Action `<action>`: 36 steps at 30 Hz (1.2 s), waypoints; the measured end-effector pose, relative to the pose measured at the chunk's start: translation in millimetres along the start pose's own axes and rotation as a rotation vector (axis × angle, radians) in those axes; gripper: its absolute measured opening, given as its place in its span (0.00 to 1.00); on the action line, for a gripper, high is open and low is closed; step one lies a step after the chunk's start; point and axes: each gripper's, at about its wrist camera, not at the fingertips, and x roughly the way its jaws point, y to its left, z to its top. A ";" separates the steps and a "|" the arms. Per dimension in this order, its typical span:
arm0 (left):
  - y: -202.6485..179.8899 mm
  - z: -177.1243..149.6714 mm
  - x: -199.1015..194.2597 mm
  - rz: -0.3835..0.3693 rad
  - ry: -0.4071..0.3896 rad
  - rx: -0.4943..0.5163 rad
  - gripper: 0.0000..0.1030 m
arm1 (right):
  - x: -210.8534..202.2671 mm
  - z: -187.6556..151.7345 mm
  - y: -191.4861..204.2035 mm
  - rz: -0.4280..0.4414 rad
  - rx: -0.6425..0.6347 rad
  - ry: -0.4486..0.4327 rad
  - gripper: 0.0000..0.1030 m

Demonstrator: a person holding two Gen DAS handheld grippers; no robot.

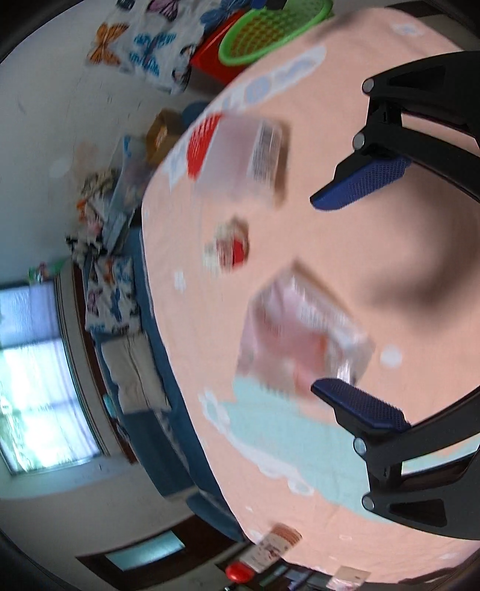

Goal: Collect trash
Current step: 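Move both grippers back over the table toward the remaining trash, then grasp the white plastic cup with the right gripper while the left gripper grasps the pink plastic bag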

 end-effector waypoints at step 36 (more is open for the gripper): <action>72.8 5.7 98.5 -0.129 0.131 0.058 0.92 | 154.6 83.4 137.2 0.227 -0.586 0.229 0.93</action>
